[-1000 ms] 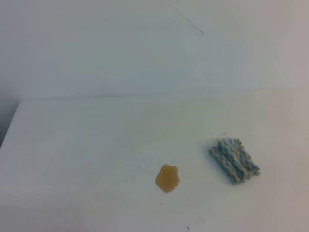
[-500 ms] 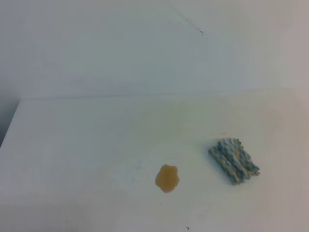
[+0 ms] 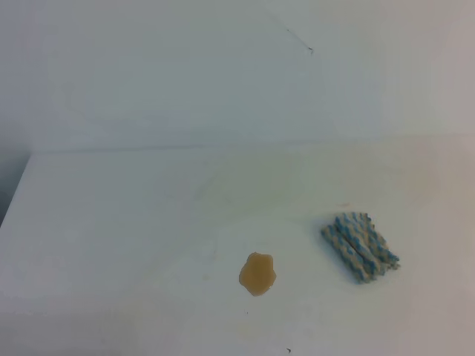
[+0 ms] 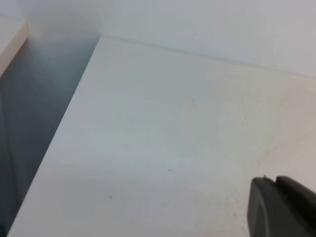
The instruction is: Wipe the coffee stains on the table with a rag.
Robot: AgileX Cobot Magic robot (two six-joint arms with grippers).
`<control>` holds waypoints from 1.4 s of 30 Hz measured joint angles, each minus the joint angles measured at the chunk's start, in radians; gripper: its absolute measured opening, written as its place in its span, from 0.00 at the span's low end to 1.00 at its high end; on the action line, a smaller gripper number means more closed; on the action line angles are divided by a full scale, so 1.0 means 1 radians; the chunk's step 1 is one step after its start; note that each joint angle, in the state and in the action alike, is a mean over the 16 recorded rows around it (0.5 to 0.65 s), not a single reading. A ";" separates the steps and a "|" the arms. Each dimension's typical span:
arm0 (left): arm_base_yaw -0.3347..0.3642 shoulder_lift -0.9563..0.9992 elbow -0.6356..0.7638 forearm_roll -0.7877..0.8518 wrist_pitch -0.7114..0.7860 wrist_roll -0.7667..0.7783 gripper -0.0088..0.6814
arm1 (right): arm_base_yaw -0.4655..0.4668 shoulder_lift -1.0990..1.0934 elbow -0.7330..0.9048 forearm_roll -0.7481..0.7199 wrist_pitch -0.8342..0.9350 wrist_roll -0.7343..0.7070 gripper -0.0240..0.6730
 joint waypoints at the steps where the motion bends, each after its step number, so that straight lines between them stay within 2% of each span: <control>1: 0.000 -0.002 0.000 0.000 0.000 0.000 0.01 | 0.000 0.018 0.000 0.021 0.010 -0.009 0.03; 8: 0.000 -0.002 -0.003 0.000 0.001 0.000 0.01 | 0.002 0.141 0.000 0.034 0.070 -0.039 0.10; 20: 0.000 -0.002 -0.003 0.000 0.001 0.000 0.01 | 0.045 0.260 -0.004 -0.142 0.039 0.062 0.25; 27: 0.000 -0.002 0.000 0.000 0.000 0.000 0.01 | 0.168 0.323 -0.041 -0.296 -0.002 0.180 0.29; 35: 0.000 -0.002 0.000 0.000 0.000 0.000 0.01 | 0.351 0.466 -0.142 -0.516 -0.016 0.380 0.45; 42: 0.000 -0.002 0.000 0.000 0.000 0.000 0.01 | 0.466 0.647 -0.242 -0.713 -0.002 0.569 0.58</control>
